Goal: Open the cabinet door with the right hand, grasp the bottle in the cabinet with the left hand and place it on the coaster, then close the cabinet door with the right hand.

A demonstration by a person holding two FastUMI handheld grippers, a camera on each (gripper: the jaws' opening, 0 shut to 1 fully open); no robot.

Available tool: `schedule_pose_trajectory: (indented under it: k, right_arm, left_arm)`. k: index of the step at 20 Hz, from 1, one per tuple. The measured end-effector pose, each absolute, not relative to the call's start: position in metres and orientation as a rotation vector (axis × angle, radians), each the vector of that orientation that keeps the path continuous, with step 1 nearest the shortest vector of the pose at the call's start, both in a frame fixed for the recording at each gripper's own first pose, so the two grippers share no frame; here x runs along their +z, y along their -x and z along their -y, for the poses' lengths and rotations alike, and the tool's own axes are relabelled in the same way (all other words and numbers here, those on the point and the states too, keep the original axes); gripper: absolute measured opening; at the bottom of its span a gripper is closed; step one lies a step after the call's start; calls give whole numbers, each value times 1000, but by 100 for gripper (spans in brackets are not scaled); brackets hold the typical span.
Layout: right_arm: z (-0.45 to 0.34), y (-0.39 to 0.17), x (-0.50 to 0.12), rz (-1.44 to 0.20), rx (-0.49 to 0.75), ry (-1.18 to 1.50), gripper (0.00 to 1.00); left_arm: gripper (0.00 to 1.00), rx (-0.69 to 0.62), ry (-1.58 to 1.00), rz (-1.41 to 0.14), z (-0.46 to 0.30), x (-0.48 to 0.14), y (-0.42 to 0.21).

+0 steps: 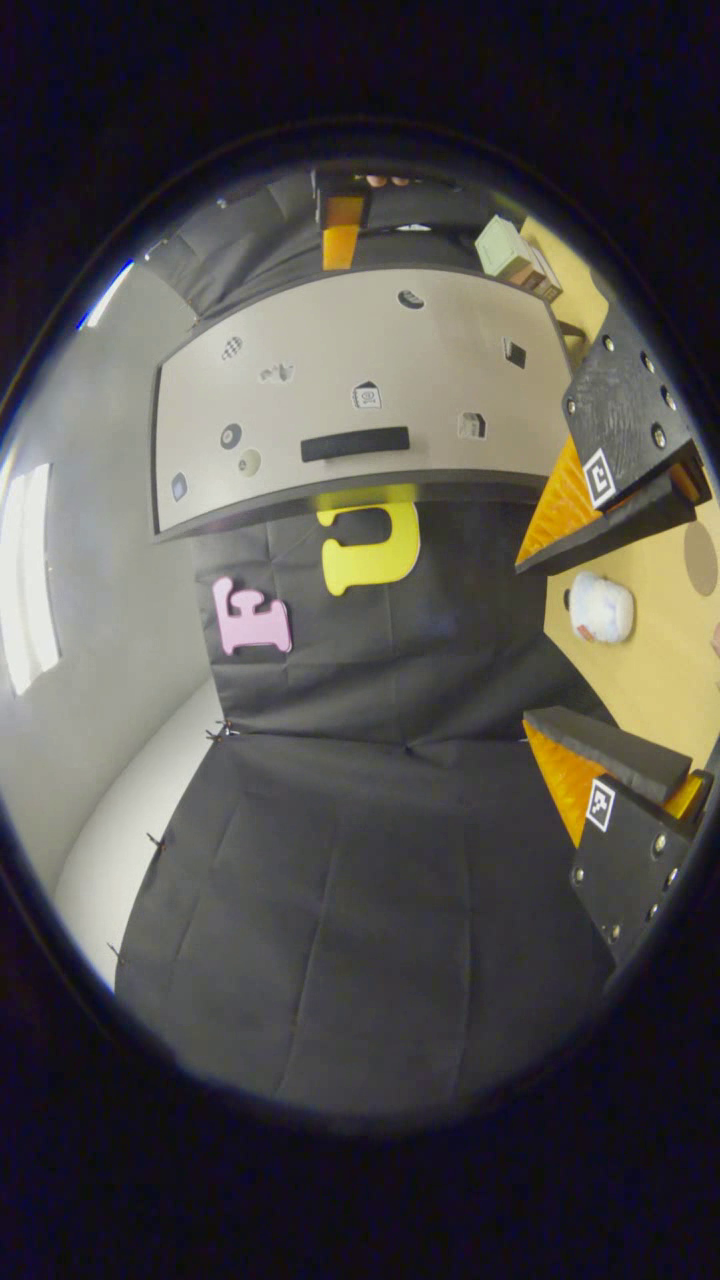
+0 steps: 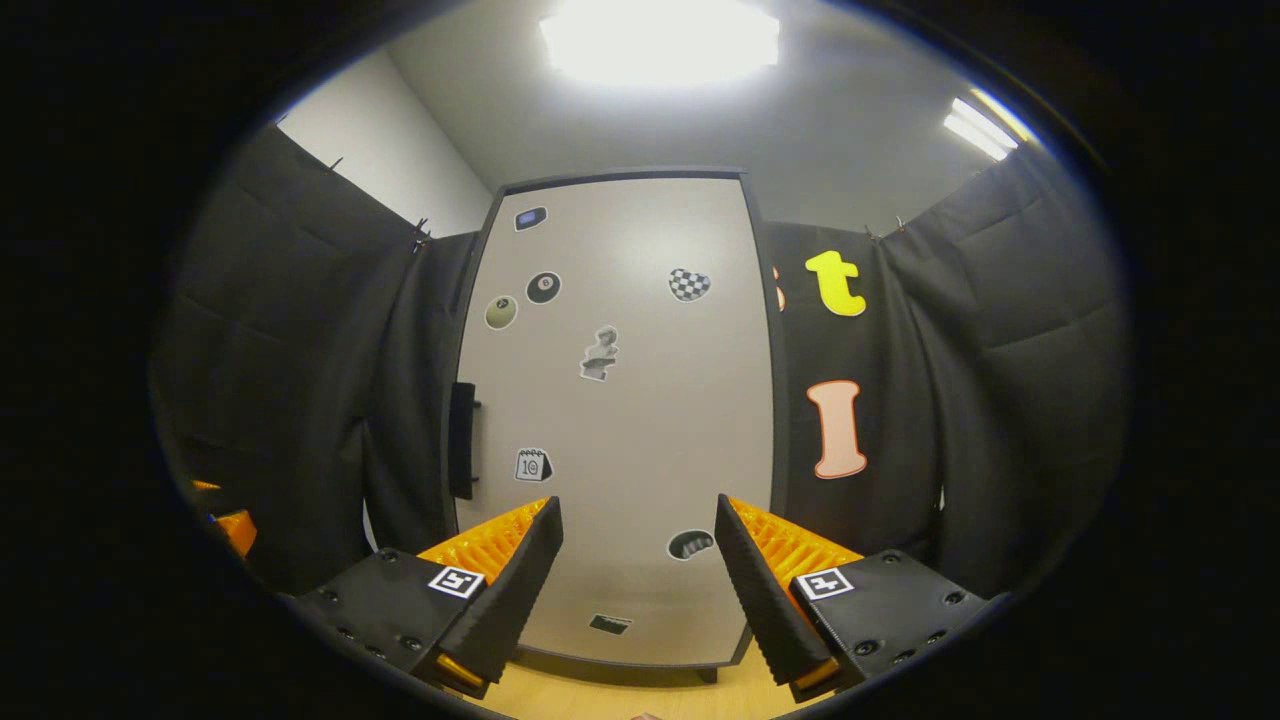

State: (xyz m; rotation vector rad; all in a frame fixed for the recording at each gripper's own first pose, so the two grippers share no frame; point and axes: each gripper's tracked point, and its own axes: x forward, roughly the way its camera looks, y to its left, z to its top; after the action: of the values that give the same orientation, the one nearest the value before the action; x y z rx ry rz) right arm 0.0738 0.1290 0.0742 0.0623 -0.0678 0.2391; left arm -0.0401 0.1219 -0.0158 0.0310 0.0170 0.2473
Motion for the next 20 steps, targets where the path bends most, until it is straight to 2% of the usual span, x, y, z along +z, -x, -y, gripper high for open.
schedule_pose_trajectory:
  k: [9, 20]
  right_arm:
    - [-215, -109, 107, 71, 345, -80, 98]
    - [-301, -156, 95, -3, 384, -41, 98]
  left_arm:
    - [80, 410, -52, -50, -200, -31, 82]
    - [80, 505, -79, -93, -256, -45, 114]
